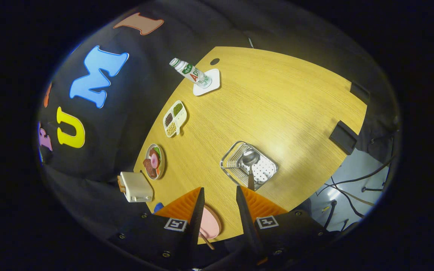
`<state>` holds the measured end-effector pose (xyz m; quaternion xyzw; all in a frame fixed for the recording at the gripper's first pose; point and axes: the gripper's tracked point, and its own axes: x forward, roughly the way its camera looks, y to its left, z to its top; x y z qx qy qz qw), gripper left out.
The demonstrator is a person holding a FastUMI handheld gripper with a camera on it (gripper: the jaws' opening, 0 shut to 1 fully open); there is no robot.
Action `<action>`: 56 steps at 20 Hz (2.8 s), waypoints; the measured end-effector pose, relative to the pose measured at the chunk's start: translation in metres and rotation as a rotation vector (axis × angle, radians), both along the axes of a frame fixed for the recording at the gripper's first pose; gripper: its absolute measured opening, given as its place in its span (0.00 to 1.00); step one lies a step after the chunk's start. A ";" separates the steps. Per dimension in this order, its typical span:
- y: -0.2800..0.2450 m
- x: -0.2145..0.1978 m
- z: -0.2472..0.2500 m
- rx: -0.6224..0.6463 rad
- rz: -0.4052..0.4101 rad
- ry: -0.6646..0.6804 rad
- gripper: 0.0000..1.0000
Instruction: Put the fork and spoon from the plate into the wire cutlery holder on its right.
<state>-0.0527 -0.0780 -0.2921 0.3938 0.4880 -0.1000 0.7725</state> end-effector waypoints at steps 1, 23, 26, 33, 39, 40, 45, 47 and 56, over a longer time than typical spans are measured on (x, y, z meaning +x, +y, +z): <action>0.004 0.001 0.000 0.001 0.008 -0.001 0.52; 0.132 -0.026 -0.024 0.084 0.290 0.083 0.52; 0.155 -0.034 -0.030 0.092 0.346 0.106 0.52; 0.215 -0.057 -0.052 0.121 0.517 0.184 0.52; 0.255 -0.081 -0.085 0.125 0.653 0.288 0.52; 0.260 -0.083 -0.091 0.122 0.670 0.304 0.52; 0.282 -0.095 -0.120 0.089 0.761 0.370 0.52; 0.290 -0.099 -0.130 0.080 0.796 0.393 0.52; 0.302 -0.094 -0.162 0.047 0.844 0.441 0.52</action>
